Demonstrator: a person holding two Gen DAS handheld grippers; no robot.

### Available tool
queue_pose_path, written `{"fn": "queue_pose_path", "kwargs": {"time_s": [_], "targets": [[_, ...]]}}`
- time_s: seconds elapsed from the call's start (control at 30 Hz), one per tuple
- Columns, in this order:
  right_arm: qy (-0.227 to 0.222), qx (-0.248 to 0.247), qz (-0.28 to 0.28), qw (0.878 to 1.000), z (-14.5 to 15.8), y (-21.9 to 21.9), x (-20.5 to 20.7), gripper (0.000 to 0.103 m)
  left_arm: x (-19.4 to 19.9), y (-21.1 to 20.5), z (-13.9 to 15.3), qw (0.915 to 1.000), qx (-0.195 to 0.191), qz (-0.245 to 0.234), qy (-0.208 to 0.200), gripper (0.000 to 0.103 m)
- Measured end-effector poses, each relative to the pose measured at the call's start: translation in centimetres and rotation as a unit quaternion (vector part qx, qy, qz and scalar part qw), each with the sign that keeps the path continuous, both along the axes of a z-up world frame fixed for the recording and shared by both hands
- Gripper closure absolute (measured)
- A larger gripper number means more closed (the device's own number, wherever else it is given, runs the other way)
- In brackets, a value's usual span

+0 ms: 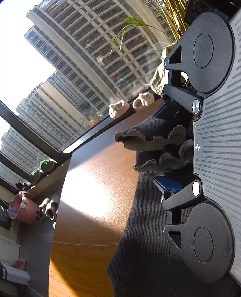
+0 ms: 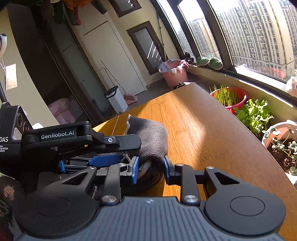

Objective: Fold clothes

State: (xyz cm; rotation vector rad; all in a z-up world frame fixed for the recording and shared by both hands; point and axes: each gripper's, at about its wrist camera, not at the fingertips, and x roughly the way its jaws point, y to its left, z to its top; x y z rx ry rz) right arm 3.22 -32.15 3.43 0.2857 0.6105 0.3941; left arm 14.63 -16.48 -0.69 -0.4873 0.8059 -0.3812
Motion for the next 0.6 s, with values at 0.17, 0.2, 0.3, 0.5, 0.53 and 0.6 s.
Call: {"fn": "queue_pose_path", "kwargs": {"time_s": [0.17, 0.2, 0.3, 0.5, 0.53, 0.6], "targets": [[-0.054, -0.149, 0.029, 0.987, 0.5, 3.4, -1.4, 0.077, -0.3, -0.6, 1.8, 0.9974, 0.062, 0.008, -0.035, 0.022], [-0.064, -0.172, 0.034, 0.982, 0.6, 4.2, -1.5, 0.077, -0.3, -0.9, 1.9, 0.9967, 0.071, 0.007, -0.038, 0.022], [-0.093, -0.241, 0.054, 0.965, 0.6, 6.2, -2.0, 0.077, -0.3, -2.6, 1.6, 0.9913, 0.123, 0.008, -0.045, 0.023], [-0.105, -0.253, 0.073, 0.959, 1.0, 6.6, -2.4, 0.074, 0.1, -3.9, 0.0, 0.9775, 0.204, 0.012, -0.051, 0.023], [-0.091, -0.217, 0.066, 0.97, 1.3, 5.8, -2.1, 0.069, 0.3, -3.8, -0.3, 0.9775, 0.205, 0.012, -0.049, 0.023], [-0.051, -0.122, 0.05, 0.99, 1.6, 3.7, -1.2, 0.063, 0.2, -3.8, -0.6, 0.9772, 0.206, 0.011, -0.052, 0.021]]}}
